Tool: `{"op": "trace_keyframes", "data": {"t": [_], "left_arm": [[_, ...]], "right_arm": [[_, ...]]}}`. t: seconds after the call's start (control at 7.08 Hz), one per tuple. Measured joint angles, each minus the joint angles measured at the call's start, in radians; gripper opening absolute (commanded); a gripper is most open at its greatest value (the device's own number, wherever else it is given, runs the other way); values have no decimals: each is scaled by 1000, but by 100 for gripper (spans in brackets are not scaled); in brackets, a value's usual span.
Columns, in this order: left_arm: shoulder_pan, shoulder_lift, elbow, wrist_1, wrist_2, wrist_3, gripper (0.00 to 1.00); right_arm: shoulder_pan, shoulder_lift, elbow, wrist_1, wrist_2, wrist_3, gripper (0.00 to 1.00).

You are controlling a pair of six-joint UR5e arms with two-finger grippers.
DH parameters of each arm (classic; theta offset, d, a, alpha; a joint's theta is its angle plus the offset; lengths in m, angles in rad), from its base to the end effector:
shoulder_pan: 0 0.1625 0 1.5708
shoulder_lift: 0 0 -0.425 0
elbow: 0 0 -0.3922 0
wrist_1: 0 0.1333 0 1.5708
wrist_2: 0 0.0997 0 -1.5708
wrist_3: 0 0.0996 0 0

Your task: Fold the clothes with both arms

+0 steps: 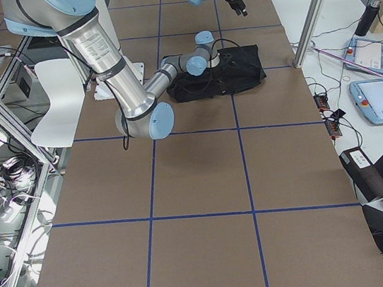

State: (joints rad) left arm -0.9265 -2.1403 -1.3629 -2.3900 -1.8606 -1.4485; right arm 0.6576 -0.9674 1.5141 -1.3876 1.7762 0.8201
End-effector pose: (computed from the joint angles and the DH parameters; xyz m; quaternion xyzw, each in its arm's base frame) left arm 0.3500 -0.6404 0.3257 0.1720 0.5369 -0.2477 0.7879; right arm -0.4972 -0.5268 0.3147 0.1568 -0.3326 -0.0798 0.9265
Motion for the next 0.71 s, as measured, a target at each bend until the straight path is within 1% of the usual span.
{"op": "trace_keyframes", "data": {"t": [0.14, 0.28, 0.57, 0.71], "left_arm": [[0, -1, 0, 0, 0, 1, 99], [0, -1, -1, 1, 0, 1, 99], [0, -1, -1, 1, 0, 2, 99], [0, -1, -1, 0, 0, 3, 99]], "right_arm": [[35, -6, 26, -3, 53, -23, 98], [33, 4, 40, -3, 70, -11, 98], [-35, 25, 83, -9, 45, 56, 98], [-69, 23, 118, -37, 33, 71, 97]]}}
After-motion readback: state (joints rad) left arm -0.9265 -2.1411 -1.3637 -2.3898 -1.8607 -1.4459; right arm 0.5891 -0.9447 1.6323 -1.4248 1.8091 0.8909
